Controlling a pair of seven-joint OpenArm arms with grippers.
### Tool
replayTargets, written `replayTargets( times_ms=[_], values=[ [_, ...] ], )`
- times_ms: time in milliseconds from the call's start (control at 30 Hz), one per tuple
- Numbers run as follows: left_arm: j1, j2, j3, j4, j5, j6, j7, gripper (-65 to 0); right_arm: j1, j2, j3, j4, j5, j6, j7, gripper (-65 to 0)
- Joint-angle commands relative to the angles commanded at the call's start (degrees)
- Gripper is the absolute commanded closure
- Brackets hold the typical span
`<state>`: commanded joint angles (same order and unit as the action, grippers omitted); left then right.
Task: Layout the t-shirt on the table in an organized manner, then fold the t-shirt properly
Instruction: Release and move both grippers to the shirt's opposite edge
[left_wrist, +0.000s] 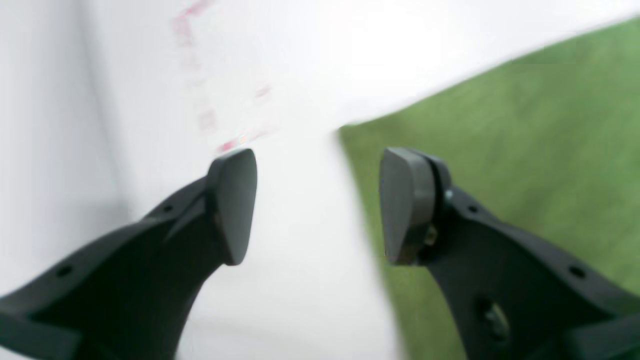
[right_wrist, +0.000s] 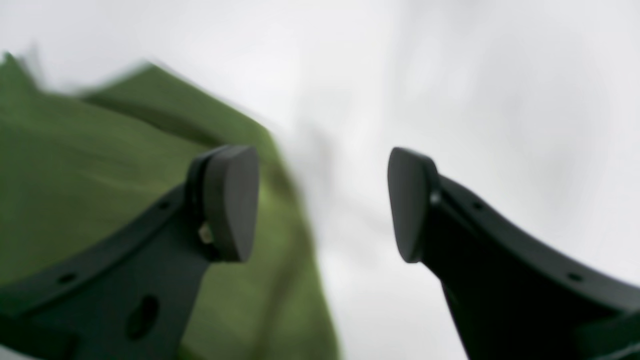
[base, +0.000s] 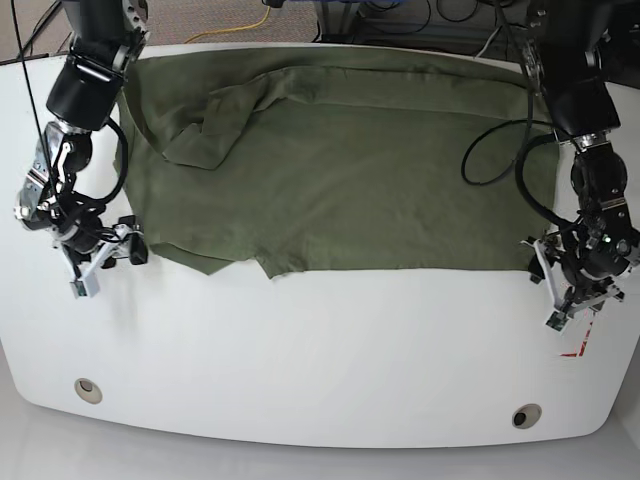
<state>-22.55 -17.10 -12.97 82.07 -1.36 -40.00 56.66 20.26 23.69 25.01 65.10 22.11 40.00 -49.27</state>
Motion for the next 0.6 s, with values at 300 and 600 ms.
replayTargets(
  times_ms=[300, 600],
  values=[
    [-2.46, 1.41, 1.93, -14.33, 0.0, 0.0, -9.32, -36.0, 5.71, 1.14, -8.7, -16.0, -0.09, 0.0, 11.78, -38.7],
    [-2.46, 1.49, 1.93, -20.84, -0.09, 0.0, -12.66, -36.0, 6.95, 1.67, -14.68, -23.3, 0.09, 0.0, 16.97, -38.7]
  ],
)
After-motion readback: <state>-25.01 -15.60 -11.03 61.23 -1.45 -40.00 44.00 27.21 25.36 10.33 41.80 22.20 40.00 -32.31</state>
